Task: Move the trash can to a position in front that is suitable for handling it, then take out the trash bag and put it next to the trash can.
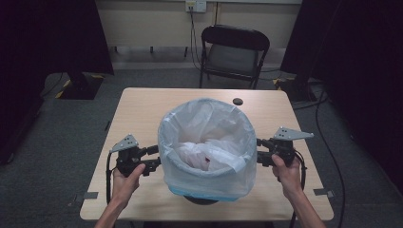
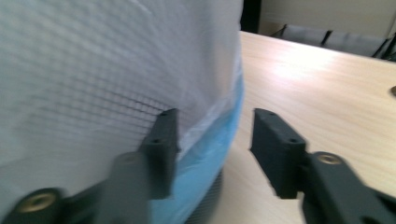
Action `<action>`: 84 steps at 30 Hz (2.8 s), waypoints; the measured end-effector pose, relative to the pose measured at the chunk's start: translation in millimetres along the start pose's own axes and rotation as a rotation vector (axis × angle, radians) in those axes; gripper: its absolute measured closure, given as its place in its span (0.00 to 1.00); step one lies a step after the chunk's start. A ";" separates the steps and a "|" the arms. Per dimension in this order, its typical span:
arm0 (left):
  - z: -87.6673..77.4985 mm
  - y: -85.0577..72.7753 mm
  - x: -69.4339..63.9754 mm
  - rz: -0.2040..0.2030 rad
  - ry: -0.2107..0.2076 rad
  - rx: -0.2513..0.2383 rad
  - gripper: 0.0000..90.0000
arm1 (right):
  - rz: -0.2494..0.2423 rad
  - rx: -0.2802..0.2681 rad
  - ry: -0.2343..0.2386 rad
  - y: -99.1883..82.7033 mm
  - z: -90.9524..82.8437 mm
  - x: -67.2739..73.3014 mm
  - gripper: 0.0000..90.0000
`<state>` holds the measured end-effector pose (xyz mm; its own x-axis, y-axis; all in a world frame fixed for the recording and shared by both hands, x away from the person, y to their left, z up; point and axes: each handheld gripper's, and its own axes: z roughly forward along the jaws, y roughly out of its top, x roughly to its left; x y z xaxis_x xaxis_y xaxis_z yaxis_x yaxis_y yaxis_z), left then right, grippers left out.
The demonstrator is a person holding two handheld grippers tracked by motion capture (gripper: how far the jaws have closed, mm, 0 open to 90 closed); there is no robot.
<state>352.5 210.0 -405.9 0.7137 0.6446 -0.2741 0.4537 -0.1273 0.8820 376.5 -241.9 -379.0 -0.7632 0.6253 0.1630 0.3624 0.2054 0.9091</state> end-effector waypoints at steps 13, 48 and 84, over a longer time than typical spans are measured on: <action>-25.6 26.3 10.3 -0.013 0.065 -0.050 0.28 | 0.042 -0.013 -0.036 31.4 -7.0 -18.0 0.23; -25.3 112.1 -52.2 0.088 0.027 -0.108 0.43 | -0.112 -0.014 -0.056 101.9 -28.7 37.5 0.84; -27.8 184.6 -125.0 0.167 -0.182 -0.294 1.00 | -0.111 -0.183 0.332 171.5 -13.6 97.2 1.00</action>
<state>332.2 126.9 -198.1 0.8601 0.4852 -0.1573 0.1694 0.0192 0.9854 357.2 -156.2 -202.1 -0.9349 0.3230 0.1473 0.1890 0.1016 0.9767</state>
